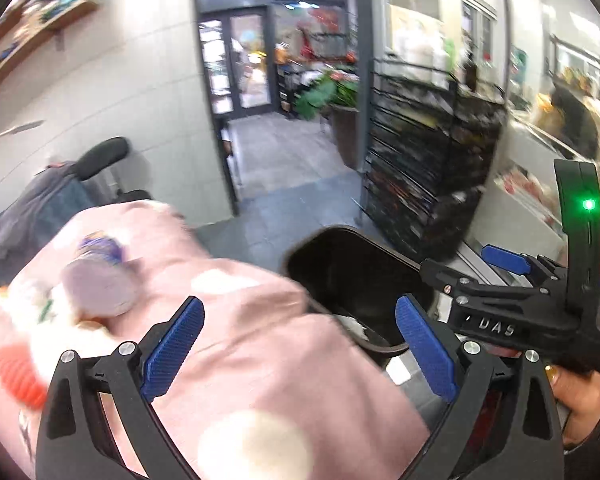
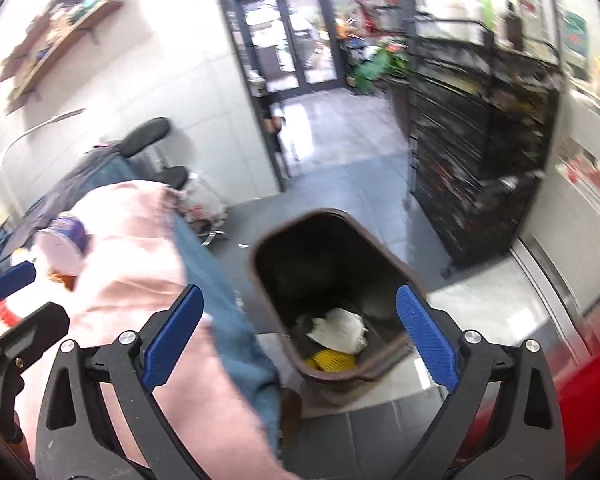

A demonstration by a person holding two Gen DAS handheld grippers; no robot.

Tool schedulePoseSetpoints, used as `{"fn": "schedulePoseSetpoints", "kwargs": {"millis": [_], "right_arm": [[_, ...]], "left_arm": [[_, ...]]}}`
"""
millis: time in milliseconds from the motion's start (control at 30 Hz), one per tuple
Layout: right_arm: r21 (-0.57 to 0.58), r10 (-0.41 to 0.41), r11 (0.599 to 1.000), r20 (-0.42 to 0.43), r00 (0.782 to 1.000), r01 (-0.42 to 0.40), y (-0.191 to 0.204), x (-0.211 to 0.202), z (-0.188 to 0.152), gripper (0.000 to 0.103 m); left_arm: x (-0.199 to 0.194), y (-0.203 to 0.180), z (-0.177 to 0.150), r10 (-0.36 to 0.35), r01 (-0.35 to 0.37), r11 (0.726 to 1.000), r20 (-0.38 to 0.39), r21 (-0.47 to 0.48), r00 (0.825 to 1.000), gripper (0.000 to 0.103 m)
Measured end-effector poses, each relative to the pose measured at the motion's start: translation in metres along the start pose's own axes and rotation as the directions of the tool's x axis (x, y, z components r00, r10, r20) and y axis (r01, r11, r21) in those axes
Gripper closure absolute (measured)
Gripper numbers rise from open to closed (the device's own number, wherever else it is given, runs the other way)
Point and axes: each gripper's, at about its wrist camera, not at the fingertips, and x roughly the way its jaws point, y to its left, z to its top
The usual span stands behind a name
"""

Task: Collect trash
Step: 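Move both tools back from the bin to the trash pile, then grasp the orange foam net with the left gripper while the right grasps the blue yogurt cup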

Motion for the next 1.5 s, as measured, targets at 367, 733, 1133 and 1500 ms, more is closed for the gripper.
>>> {"fn": "schedulePoseSetpoints", "kwargs": {"millis": [367,733,1133,1500], "right_arm": [[-0.173,0.286,0.940,-0.063,0.956,-0.293,0.103,-0.005,0.008,0.007],[-0.328,0.335,0.863,-0.196,0.922,-0.383,0.182,0.016,-0.006,0.007],[-0.459,0.276,0.809,-0.256,0.926,-0.368,0.249,0.066,0.018,0.007],[-0.534,0.164,0.789,-0.291,0.942,-0.303,0.289,0.127,0.032,0.052]], "left_arm": [[-0.046,0.090,-0.046,0.249,-0.245,0.945,-0.011,-0.218,0.968,0.008],[-0.052,0.166,-0.072,0.330,-0.333,0.851,-0.080,-0.407,0.940,0.012],[-0.043,0.199,-0.074,0.282,-0.294,0.851,-0.094,-0.435,0.955,0.045],[-0.074,0.204,-0.082,0.223,-0.218,0.845,-0.050,-0.488,0.974,0.072]]}}
